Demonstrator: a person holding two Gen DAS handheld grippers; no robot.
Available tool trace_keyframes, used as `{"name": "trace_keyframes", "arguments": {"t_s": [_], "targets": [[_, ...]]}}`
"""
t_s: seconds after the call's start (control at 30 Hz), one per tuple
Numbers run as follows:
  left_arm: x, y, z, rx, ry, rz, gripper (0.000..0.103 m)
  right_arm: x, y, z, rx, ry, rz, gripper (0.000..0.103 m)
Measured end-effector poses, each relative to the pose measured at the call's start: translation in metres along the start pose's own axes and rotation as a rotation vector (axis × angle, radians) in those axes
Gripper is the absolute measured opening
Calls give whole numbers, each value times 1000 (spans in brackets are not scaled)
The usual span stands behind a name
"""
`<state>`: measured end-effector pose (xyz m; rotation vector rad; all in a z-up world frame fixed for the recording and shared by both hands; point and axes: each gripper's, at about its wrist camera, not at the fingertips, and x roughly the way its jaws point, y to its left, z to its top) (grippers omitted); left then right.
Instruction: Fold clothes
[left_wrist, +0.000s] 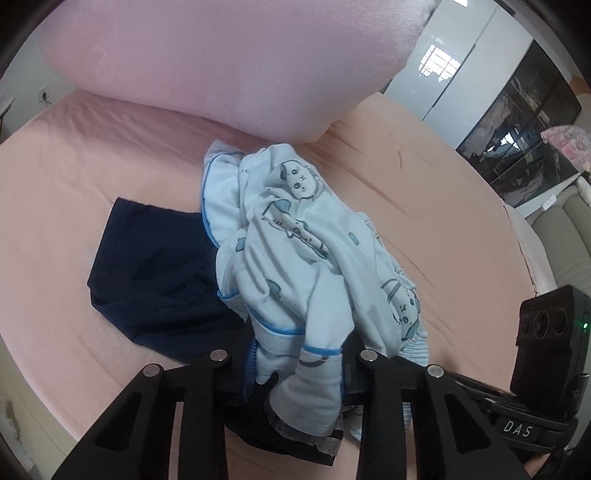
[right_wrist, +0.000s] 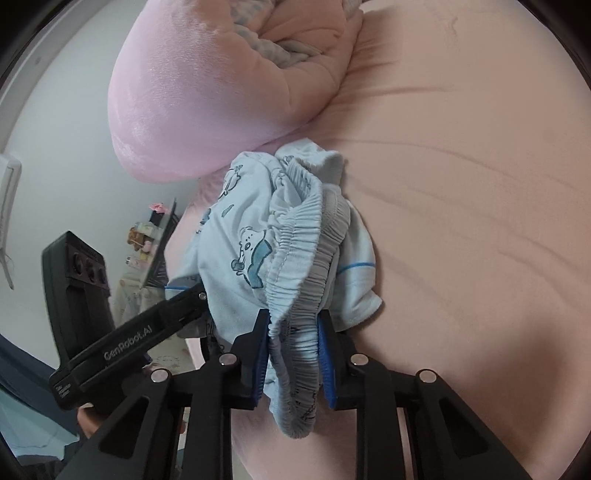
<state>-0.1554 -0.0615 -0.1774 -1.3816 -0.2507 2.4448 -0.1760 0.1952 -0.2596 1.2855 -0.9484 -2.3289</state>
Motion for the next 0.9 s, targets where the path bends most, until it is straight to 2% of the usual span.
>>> {"name": "trace_keyframes", "arguments": {"t_s": [0.23,0.3,0.43,0.63,0.77,0.9], "targets": [[-22,-9,-8,35,-24,-39,26,-24,25,10,-80,-71,7,23],[-16,-30,1,59,-38,-50,26,-31,32,13,-103,-92,6,23],[-29,-33,5,80,-72,-77,25,-43,48,19,-166,-130,-18,23],[-22,-44,26,86,-93,-131,25,-58,71,21,-257,-175,-49,22],[-18,-49,39,99,-115,-129,25,-71,88,19,-328,-219,-71,22],[-15,-49,42,112,-134,-130,25,-75,88,22,-310,-231,-46,22]]}}
